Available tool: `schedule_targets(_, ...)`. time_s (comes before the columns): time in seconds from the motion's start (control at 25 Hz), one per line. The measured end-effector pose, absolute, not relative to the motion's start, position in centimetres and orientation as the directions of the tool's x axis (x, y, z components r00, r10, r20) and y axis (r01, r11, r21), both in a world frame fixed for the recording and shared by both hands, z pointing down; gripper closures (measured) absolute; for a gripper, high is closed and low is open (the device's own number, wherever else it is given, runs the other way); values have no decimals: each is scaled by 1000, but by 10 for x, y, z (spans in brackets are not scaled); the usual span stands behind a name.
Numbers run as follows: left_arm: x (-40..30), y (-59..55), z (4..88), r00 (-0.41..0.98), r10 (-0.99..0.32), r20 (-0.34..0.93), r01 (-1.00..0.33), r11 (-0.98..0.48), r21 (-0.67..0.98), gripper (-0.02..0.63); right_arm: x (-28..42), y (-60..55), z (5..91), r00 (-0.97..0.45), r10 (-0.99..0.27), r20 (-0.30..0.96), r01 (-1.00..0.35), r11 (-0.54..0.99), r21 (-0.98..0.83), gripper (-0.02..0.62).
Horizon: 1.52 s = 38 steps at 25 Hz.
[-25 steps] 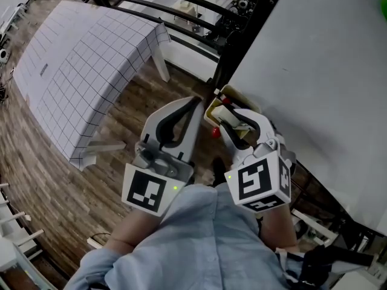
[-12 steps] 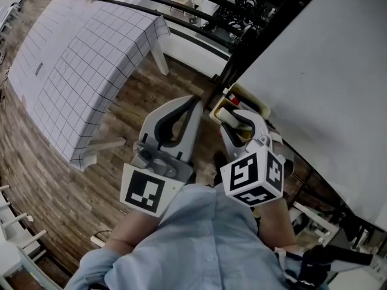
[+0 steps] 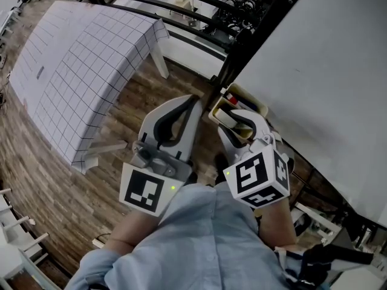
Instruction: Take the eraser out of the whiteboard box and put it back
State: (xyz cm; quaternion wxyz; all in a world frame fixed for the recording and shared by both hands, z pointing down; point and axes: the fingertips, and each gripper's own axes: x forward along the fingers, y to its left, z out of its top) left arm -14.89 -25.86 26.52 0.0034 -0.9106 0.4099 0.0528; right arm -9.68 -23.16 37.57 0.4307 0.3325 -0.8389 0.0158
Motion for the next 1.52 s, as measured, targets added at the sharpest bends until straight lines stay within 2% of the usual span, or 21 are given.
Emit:
schedule_targets(0.2,-139,-253,251,658,-742,-125,-748,-664,3,607,-92,-226,334,-542,-589,600,-613,765,198,484)
schedule_targets(0.32,-126,-244,241,664,-734,-140,-743,-669,-19,607,-82,-228,297,-601,-659,452,-670,724,165,549)
schedule_targets(0.44,-113,-237,229,672,-724,-159,-738,-673,-54,607,-70,-229,262,-623,-728,286,-726,674,133,594)
schedule_targets(0.64,-94,-225,211,680,-711,-178,-732,-675,-97,607,-51,-225,224,-615,-779,121,-770,626,119,594)
schedule_targets(0.92,-75,-216,206,672,-719,-178,-740,-659,-130,607,-33,-221,210,-628,-777,48,-768,629,121,595)
schedule_targets(1.52,-64,-212,205,647,-744,-166,-762,-630,-148,607,-20,-217,202,-661,-751,-3,-747,657,100,595)
